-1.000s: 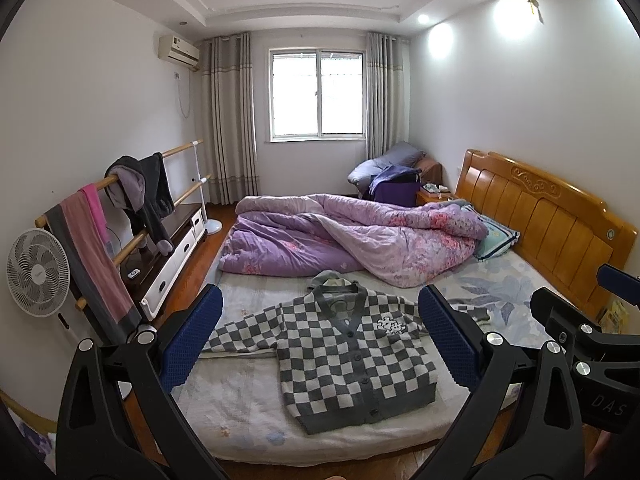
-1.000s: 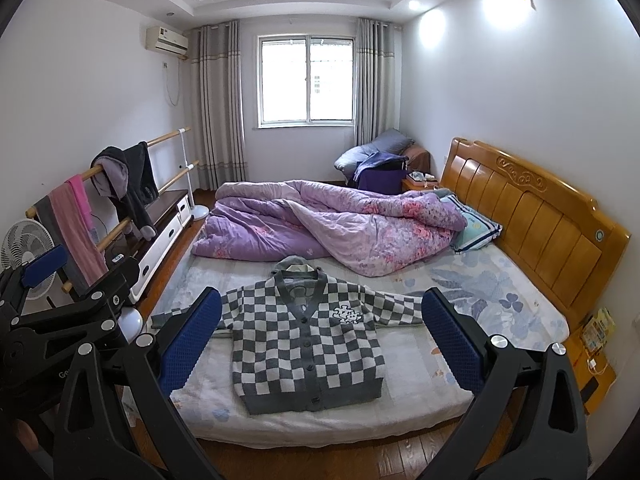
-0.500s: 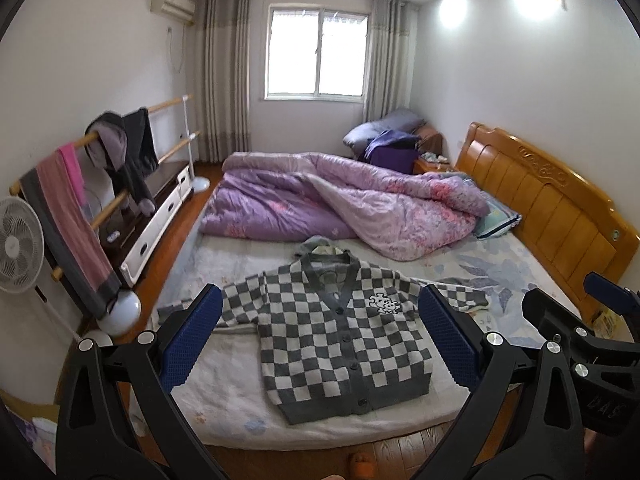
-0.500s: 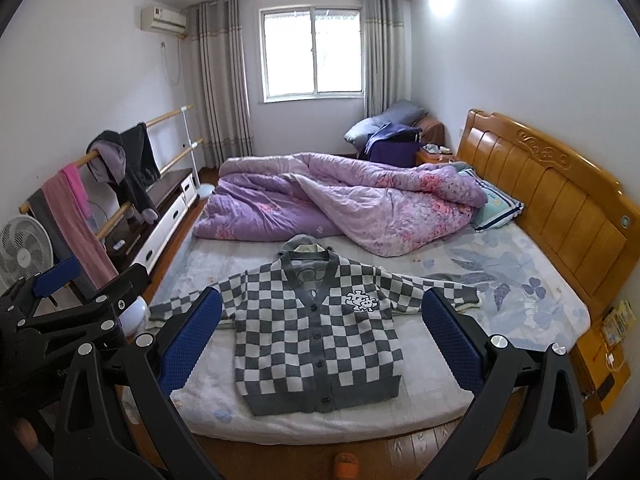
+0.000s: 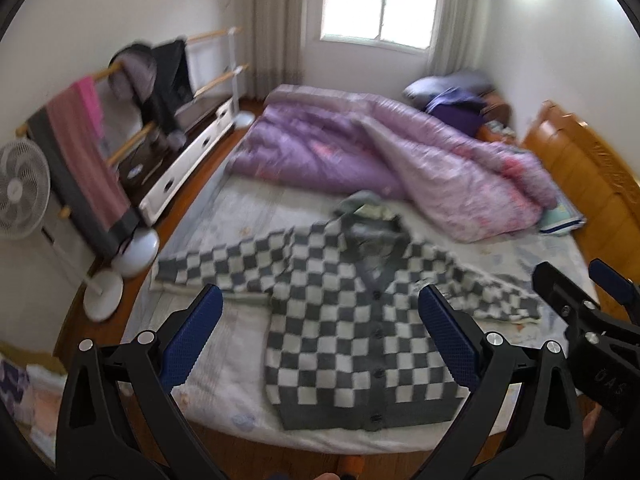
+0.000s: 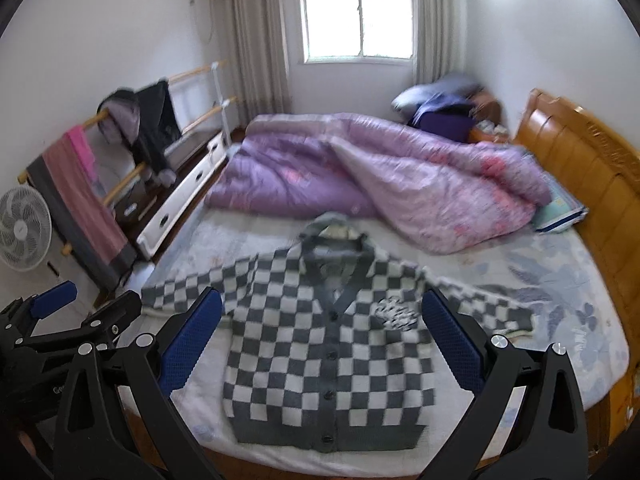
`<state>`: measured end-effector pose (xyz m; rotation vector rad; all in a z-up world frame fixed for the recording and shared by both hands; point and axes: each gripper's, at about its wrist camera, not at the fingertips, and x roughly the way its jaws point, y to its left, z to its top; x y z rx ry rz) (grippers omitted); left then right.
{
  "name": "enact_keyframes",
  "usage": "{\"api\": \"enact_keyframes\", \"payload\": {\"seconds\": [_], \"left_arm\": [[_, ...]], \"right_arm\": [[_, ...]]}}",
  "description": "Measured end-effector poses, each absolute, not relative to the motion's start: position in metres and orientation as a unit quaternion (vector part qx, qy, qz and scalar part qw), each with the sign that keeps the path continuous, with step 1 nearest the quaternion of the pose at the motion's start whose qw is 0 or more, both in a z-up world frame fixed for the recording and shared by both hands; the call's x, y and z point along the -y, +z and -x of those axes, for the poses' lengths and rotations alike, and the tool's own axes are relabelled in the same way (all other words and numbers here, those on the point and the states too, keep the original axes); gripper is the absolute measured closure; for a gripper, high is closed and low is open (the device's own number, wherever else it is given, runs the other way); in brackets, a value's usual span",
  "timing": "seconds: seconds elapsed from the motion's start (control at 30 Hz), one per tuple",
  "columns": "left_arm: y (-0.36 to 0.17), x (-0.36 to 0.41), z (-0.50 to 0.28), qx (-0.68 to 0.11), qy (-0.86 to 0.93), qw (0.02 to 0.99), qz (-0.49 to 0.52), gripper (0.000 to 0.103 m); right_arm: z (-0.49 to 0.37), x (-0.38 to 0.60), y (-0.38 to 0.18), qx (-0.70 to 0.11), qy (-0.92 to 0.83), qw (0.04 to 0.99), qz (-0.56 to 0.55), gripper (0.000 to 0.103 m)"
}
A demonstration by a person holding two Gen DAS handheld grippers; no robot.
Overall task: Fold large clothes
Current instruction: 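Lower the left gripper onto the cardigan sleeve cuff and grasp it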
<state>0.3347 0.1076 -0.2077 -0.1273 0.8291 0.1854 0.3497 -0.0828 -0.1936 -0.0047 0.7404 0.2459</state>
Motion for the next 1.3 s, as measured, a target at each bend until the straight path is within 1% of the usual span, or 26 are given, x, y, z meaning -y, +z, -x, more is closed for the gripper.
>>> {"api": "enact_keyframes", "payload": {"seconds": [0.1,0.2,0.27,0.3,0.33,0.37,0.4,0.43,0.5,0.53,0.63,0.67,0.7,0.83,0.97,1.0,1.07,1.13,1.3], "left_arm": [[-0.242,-0.144,-0.359,-0.427,0.122,0.892,0.081,0.005],[-0.287,-0.204,-0.384,-0.453,0.138,0.872,0.126,0.005],[-0.315,-0.244,-0.399,-0.46,0.145,0.862,0.156,0.005],[-0.326,-0.26,-0.405,-0.465,0.149,0.856,0.167,0.005],[-0.346,-0.29,-0.415,-0.47,0.154,0.849,0.185,0.005],[-0.358,-0.307,-0.422,-0.473,0.159,0.844,0.197,0.005],[-0.371,-0.328,-0.429,-0.479,0.165,0.836,0.212,0.005],[-0.388,-0.356,-0.437,-0.481,0.169,0.827,0.235,0.005],[-0.415,-0.396,-0.448,-0.483,0.184,0.814,0.266,0.005],[-0.433,-0.42,-0.454,-0.49,0.195,0.801,0.284,0.005],[-0.478,-0.476,-0.462,-0.494,0.229,0.777,0.317,0.005],[-0.493,-0.492,-0.464,-0.495,0.241,0.769,0.325,0.005],[-0.508,-0.508,-0.464,-0.496,0.251,0.76,0.336,0.005],[-0.552,-0.555,-0.463,-0.482,0.286,0.739,0.375,0.006],[-0.595,-0.588,-0.468,-0.466,0.306,0.724,0.406,0.007],[-0.603,-0.592,-0.469,-0.464,0.308,0.721,0.413,0.008],[-0.622,-0.603,-0.473,-0.457,0.302,0.715,0.434,0.022],[-0.634,-0.609,-0.478,-0.455,0.296,0.713,0.444,0.023],[-0.655,-0.618,-0.49,-0.467,0.302,0.713,0.427,0.024]], "right_arm": [[-0.383,0.058,-0.225,-0.383,0.133,0.914,0.012,0.007],[-0.417,0.031,-0.256,-0.407,0.134,0.903,0.016,0.007],[-0.438,0.012,-0.277,-0.418,0.132,0.898,0.022,0.012],[-0.45,0.0,-0.29,-0.427,0.121,0.896,0.031,0.02],[-0.458,-0.009,-0.299,-0.433,0.11,0.894,0.039,0.033],[-0.472,-0.022,-0.313,-0.443,0.097,0.89,0.047,0.037],[-0.484,-0.031,-0.327,-0.454,0.094,0.885,0.049,0.045],[-0.499,-0.043,-0.343,-0.469,0.092,0.877,0.051,0.056],[-0.518,-0.06,-0.366,-0.49,0.096,0.865,0.046,0.066],[-0.529,-0.069,-0.38,-0.502,0.1,0.858,0.043,0.074],[-0.555,-0.096,-0.42,-0.525,0.105,0.844,0.035,0.088],[-0.559,-0.105,-0.429,-0.531,0.106,0.84,0.04,0.091],[-0.563,-0.113,-0.442,-0.538,0.108,0.835,0.045,0.093],[-0.578,-0.142,-0.493,-0.569,0.123,0.811,0.055,0.093],[-0.588,-0.163,-0.533,-0.587,0.141,0.795,0.062,0.093],[-0.59,-0.166,-0.54,-0.591,0.144,0.791,0.062,0.093],[-0.596,-0.173,-0.554,-0.598,0.148,0.785,0.062,0.093],[-0.6,-0.177,-0.565,-0.602,0.151,0.781,0.062,0.093],[-0.614,-0.188,-0.588,-0.605,0.167,0.777,0.06,0.092]]}}
